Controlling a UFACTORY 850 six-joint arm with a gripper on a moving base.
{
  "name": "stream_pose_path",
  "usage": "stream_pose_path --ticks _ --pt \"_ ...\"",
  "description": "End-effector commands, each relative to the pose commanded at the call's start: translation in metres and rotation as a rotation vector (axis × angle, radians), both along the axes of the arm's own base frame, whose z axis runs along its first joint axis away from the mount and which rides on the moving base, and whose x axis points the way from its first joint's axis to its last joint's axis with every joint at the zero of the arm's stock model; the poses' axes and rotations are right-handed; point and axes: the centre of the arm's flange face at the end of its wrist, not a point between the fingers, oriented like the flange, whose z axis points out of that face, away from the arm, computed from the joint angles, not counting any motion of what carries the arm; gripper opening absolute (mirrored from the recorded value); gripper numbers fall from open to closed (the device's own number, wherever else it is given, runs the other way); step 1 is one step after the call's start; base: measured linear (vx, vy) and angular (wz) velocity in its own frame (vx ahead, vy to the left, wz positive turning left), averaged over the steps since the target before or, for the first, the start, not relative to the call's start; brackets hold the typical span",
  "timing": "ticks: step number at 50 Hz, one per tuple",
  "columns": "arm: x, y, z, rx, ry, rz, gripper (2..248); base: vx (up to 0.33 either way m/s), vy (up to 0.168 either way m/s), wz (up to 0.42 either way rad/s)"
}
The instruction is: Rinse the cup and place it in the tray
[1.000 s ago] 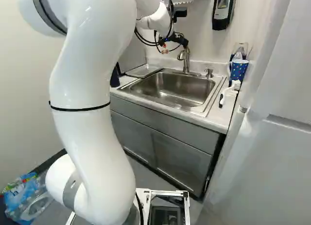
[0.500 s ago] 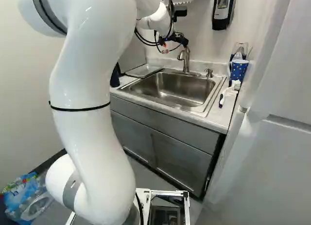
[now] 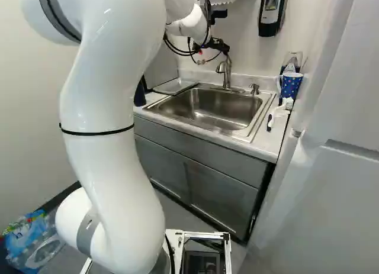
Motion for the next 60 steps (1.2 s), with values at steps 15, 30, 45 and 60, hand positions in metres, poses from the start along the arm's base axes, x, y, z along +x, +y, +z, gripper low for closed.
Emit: stream_pose_path --ticks 15,30,45,60 --pt "0.007 -0.001 0.003 -0.016 -0.038 0.001 247 0.0 0.0 0.0" --pt "0.021 -0.002 0.004 -0.036 -0.08 0.005 247 0.0 0.0 0.0" --pt "0.025 -0.002 0.004 -0.037 -0.083 0.007 247 0.0 0.0 0.0" --pt "0.025 -0.001 0.004 -0.037 -0.083 0.008 247 0.0 0.0 0.0"
